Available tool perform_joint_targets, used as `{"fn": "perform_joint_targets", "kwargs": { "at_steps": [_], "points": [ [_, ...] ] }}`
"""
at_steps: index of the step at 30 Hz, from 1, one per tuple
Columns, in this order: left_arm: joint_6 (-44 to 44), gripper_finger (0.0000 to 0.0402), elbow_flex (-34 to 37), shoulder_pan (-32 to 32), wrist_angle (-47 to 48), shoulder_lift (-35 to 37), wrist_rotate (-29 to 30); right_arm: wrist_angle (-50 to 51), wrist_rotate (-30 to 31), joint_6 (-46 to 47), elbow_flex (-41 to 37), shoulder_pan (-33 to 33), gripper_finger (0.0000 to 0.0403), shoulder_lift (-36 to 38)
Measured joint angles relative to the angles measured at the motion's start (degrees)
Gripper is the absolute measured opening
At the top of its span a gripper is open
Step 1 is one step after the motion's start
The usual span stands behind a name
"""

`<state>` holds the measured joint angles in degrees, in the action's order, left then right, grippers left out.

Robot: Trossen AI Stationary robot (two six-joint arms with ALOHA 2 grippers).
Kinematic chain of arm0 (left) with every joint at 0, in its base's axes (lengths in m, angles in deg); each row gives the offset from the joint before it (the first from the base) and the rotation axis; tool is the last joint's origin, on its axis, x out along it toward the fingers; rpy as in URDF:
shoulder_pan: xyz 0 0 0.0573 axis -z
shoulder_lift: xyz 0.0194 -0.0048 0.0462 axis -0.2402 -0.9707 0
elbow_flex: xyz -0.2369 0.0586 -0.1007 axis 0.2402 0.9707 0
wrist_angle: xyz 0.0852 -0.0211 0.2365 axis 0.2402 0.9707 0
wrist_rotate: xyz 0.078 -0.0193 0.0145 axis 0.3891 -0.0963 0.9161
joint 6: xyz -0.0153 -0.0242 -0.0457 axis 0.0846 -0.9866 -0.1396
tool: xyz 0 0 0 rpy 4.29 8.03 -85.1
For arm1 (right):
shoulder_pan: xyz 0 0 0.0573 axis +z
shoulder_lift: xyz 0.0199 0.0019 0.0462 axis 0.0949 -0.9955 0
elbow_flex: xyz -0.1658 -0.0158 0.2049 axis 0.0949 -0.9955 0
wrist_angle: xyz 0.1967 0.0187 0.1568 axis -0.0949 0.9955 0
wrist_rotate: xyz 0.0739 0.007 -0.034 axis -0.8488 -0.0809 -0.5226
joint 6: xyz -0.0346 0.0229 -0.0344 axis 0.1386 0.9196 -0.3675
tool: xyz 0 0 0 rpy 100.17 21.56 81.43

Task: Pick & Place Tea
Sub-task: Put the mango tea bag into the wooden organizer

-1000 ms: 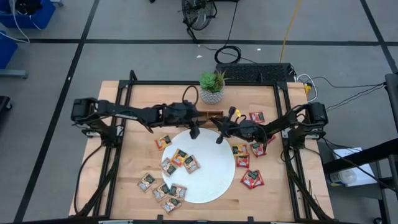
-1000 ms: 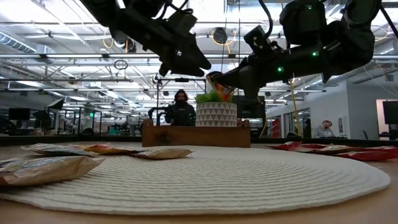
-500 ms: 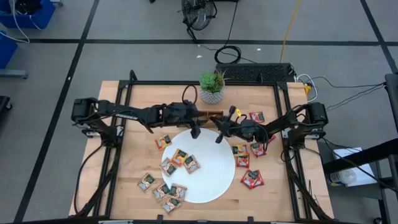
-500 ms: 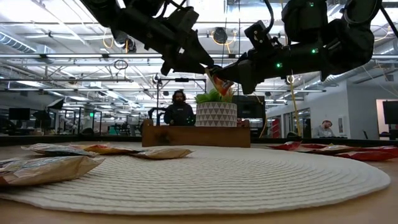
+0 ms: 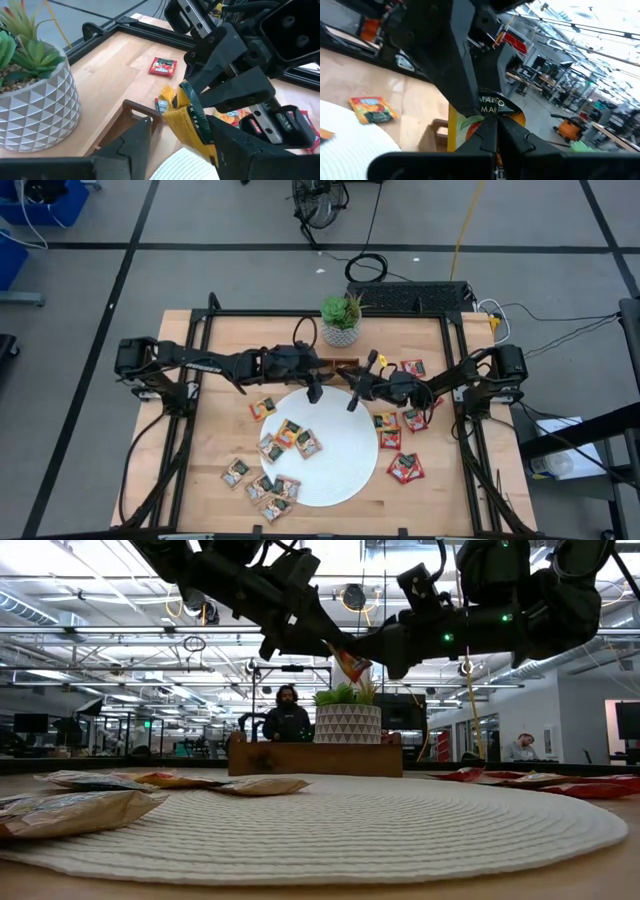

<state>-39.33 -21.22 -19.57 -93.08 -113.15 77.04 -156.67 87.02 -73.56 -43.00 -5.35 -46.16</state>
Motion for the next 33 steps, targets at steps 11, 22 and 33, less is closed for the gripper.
{"fn": "perform_joint_targets", "kwargs": {
  "at_steps": [11,22,33],
  "points": [
    [2.1,0.0141,0.0,-0.1,0.4,0.0,0.3,0.1,-0.1,0.0,0.0,0.0,0.0,0.0],
    [9.4,0.0005,0.0,-0.2,1.5,0.4,0.4,2.6,-0.3,2.1,0.2,0.0,0.0,0.1],
    [14.6,0.0002,0.0,-0.2,11.4,4.6,16.7,6.1,-0.3,4.9,0.1,0.0,0.0024,0.1]
  ]
}}
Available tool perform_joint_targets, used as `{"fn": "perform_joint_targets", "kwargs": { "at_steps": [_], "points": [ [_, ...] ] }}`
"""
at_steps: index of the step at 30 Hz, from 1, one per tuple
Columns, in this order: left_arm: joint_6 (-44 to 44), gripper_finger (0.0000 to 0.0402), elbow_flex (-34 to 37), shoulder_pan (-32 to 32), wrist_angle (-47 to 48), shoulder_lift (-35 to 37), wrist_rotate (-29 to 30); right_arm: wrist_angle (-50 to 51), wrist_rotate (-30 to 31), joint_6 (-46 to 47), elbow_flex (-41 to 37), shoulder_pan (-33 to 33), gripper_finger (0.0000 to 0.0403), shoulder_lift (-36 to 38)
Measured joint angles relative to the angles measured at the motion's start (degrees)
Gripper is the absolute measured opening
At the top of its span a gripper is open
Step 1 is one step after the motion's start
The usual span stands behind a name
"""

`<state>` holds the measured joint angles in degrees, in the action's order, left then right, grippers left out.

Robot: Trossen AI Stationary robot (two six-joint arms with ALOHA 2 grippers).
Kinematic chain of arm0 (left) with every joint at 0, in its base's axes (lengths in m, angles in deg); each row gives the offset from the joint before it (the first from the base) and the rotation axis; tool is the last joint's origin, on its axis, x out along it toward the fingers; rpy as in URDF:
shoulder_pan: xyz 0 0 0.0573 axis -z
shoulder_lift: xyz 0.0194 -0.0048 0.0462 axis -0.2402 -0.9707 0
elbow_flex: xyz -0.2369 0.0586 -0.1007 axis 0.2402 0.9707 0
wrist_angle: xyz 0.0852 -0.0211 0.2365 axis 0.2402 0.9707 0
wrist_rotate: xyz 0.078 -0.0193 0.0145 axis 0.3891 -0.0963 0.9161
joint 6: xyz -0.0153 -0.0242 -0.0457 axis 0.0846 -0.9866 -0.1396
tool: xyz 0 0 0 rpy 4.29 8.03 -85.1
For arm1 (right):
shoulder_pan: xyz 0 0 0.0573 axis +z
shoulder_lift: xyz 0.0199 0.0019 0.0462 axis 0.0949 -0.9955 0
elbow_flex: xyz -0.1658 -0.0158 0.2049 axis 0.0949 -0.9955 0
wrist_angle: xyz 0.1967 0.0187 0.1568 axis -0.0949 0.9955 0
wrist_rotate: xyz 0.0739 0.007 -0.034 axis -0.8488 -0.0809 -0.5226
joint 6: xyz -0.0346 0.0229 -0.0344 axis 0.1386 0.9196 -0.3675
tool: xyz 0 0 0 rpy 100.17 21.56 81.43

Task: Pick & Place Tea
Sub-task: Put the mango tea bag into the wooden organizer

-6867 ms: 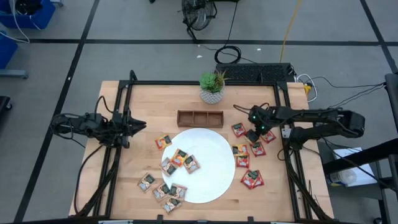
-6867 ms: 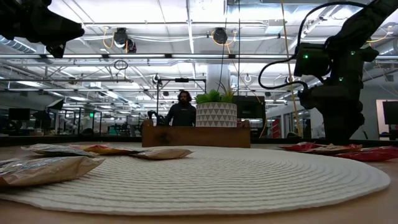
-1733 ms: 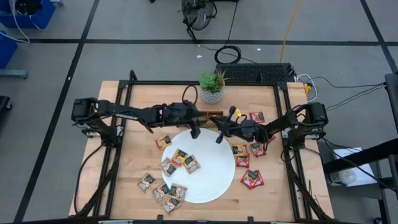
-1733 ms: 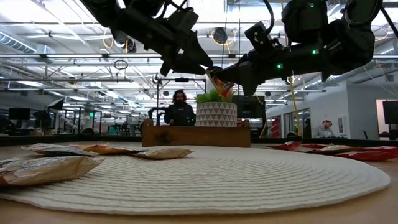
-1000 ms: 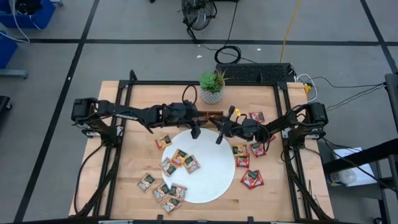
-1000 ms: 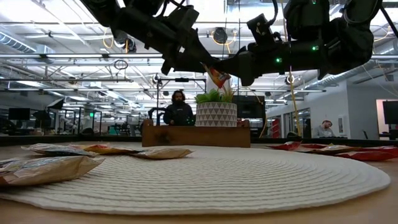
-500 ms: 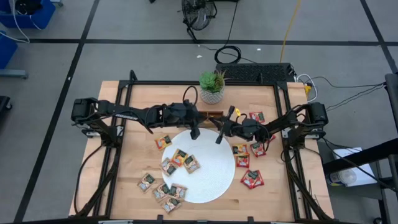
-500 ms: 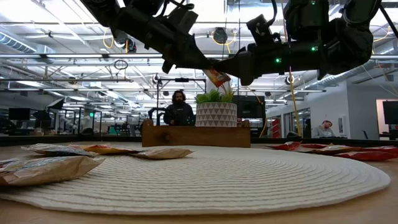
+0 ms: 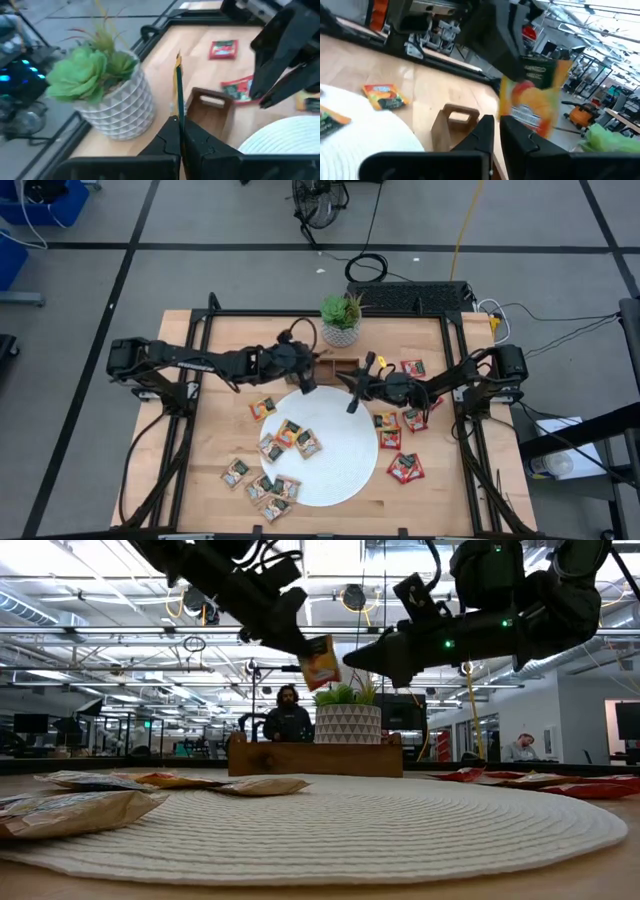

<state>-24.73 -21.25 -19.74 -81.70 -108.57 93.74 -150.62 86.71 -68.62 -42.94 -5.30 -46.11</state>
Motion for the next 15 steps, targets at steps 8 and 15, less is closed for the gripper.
{"fn": "perform_joint_targets", "kwargs": {
  "at_steps": [8,15],
  "points": [
    [5.0,0.0002,-0.1,-1.1,16.5,3.4,0.0,0.5,0.1,0.0,0.0,0.0,0.0033,-0.1],
    [8.5,0.0001,0.1,-7.5,30.8,4.6,-9.8,0.0,0.1,0.7,0.0,0.0,0.0033,-0.1]
  ]
}}
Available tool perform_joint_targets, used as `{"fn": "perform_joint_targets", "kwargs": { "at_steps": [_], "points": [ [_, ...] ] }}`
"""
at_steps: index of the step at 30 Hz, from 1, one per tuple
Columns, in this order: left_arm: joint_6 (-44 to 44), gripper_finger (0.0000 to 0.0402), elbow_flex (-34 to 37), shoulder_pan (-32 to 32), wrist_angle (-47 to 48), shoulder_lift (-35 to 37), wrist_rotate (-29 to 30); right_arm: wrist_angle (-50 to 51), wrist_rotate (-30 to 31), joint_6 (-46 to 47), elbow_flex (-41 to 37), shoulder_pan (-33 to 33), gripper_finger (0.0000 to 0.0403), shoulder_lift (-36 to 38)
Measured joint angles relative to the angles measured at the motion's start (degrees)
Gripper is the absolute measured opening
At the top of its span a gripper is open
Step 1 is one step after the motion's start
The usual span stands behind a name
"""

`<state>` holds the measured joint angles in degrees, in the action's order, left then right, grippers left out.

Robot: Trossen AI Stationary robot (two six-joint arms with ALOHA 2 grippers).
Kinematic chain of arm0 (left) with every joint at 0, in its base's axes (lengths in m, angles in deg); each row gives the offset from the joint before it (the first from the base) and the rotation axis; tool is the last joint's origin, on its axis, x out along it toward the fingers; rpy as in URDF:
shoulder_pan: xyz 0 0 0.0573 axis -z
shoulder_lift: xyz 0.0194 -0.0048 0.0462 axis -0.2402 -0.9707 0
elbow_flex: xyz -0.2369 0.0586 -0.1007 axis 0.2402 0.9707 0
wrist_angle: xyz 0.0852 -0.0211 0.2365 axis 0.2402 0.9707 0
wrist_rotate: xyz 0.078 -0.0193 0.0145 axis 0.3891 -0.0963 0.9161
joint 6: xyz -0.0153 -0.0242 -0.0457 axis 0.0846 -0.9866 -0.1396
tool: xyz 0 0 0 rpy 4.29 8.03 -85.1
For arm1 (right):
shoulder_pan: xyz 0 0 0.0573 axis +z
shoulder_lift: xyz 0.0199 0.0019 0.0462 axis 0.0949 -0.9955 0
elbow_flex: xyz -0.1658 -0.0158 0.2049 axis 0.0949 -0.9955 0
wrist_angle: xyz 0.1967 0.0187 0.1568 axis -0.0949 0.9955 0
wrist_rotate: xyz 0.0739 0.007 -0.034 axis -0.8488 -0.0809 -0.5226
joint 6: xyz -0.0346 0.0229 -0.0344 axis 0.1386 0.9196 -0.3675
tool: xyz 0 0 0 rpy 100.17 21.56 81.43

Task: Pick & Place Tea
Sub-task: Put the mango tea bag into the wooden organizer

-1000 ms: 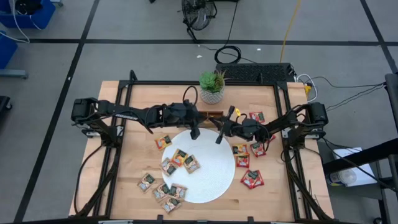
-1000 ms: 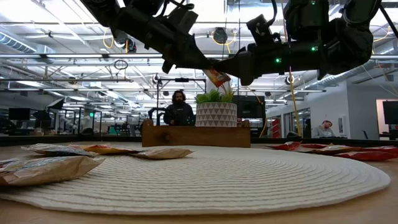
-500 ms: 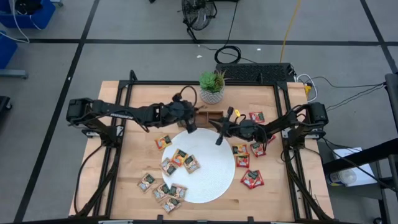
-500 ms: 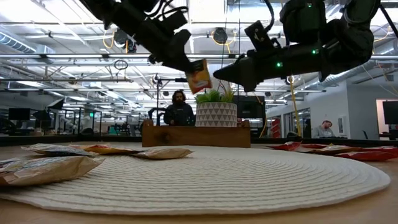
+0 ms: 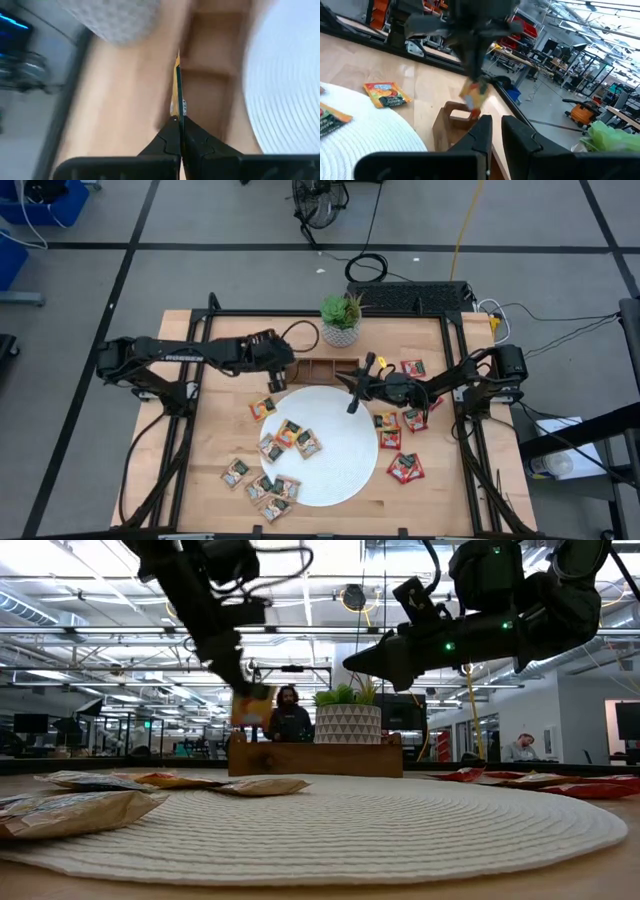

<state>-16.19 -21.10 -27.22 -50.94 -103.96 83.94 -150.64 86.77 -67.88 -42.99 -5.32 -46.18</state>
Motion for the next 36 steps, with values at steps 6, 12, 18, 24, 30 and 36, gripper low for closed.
{"fn": "perform_joint_targets", "kwargs": {
  "at_steps": [6,12,18,24,30,36],
  "points": [
    [10.5,0.0001,0.0,-4.2,-6.0,-0.6,-10.0,-0.3,0.0,-0.1,0.0,0.0,0.0033,0.0],
    [14.6,0.0001,-0.1,-7.5,-7.6,-0.5,-18.3,0.0,0.0,-0.3,0.0,0.0,0.0034,0.0],
    [17.4,0.0001,-0.1,-8.4,-8.4,-2.7,-20.0,0.0,0.0,-0.3,0.0,-0.1,0.0034,0.0],
    [19.4,0.0002,-0.1,-8.3,-10.5,-7.5,-19.6,0.0,0.0,-0.8,0.0,-0.2,0.0034,0.0],
    [19.2,0.0002,-0.1,-8.7,-10.8,-9.2,-15.1,0.1,0.0,-0.7,0.0,-0.2,0.0034,0.0],
    [17.0,0.0003,-0.1,-9.0,-10.9,-9.2,-14.8,0.2,0.0,-0.7,0.0,-0.2,0.0034,0.0]
  ]
}}
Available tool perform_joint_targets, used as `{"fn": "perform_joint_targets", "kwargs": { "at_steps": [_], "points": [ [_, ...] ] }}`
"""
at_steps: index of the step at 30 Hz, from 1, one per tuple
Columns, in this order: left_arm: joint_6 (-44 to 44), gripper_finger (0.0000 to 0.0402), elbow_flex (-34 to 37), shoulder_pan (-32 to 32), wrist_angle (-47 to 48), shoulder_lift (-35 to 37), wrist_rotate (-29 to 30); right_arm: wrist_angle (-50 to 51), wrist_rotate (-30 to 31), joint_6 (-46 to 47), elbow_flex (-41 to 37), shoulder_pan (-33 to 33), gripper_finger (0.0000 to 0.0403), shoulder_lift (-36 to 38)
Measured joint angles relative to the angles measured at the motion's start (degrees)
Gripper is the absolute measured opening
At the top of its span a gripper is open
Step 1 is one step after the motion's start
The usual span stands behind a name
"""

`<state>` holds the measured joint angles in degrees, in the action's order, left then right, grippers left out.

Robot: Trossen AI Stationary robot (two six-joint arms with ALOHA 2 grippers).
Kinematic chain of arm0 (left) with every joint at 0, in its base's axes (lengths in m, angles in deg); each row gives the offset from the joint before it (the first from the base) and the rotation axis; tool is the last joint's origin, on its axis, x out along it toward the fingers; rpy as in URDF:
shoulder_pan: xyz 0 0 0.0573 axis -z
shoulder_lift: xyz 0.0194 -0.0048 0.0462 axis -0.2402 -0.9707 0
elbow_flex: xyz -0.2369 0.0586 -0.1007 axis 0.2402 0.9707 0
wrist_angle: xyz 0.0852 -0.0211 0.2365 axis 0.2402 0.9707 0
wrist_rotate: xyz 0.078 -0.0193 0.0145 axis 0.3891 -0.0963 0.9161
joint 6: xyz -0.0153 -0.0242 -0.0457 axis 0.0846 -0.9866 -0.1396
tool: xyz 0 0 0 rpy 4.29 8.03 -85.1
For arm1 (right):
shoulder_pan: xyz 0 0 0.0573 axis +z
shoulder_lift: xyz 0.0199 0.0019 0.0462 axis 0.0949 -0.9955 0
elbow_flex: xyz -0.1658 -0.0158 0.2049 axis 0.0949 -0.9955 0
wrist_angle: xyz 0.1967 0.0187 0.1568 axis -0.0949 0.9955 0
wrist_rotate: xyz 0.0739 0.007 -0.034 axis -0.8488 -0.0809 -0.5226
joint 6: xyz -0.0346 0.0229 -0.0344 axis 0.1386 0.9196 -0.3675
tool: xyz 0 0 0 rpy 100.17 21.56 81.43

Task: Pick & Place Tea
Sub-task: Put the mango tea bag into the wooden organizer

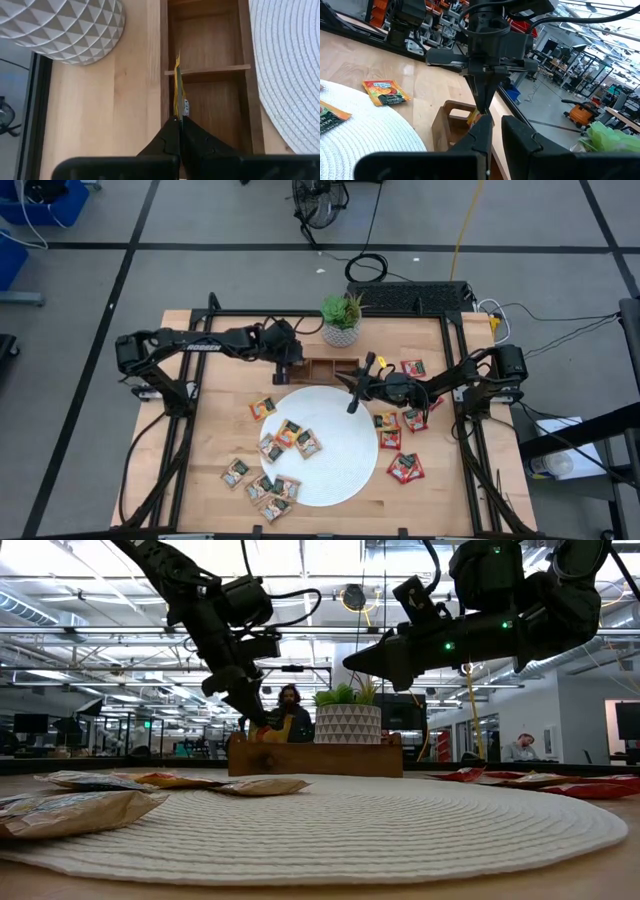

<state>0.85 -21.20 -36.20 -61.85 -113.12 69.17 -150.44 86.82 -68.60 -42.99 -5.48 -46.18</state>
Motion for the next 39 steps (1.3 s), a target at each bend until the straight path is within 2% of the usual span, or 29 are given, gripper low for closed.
{"fn": "perform_joint_targets", "kwargs": {
  "at_steps": [4,14,17,27,30,33,36,37,39],
  "points": [
    [-2.7,0.0007,0.0,0.0,-0.2,0.0,0.0,0.1,0.0,0.0,0.0,0.0,0.0033,0.0],
    [-4.3,0.006,0.0,0.0,-0.4,0.0,1.9,0.1,0.0,0.0,0.0,0.0,0.0034,0.0],
    [-5.1,0.0066,0.0,0.0,-0.4,0.0,5.0,0.1,0.0,0.0,0.0,0.0,0.0034,0.0],
    [-5.1,0.0067,0.0,1.5,-2.9,3.1,21.2,0.1,0.0,0.0,0.0,0.0,0.0034,0.0],
    [-5.6,0.0067,0.1,2.7,-3.1,5.3,22.8,0.4,0.0,0.0,0.0,0.0,0.0034,0.0],
    [-7.1,0.0067,-0.1,4.2,-4.4,7.1,20.4,0.4,0.0,0.0,0.0,0.0,0.0034,0.0],
    [-5.3,0.006,0.0,5.2,-3.0,7.8,8.2,0.4,0.0,0.0,0.0,0.0,0.0034,0.0],
    [-4.7,0.0048,0.0,5.8,-3.0,7.7,5.3,0.4,0.0,0.0,0.0,0.0,0.0033,0.0],
    [-5.2,0.0015,0.0,7.4,-3.2,6.4,4.6,0.3,0.0,-0.1,0.0,0.0,0.0034,0.0]
  ]
}}
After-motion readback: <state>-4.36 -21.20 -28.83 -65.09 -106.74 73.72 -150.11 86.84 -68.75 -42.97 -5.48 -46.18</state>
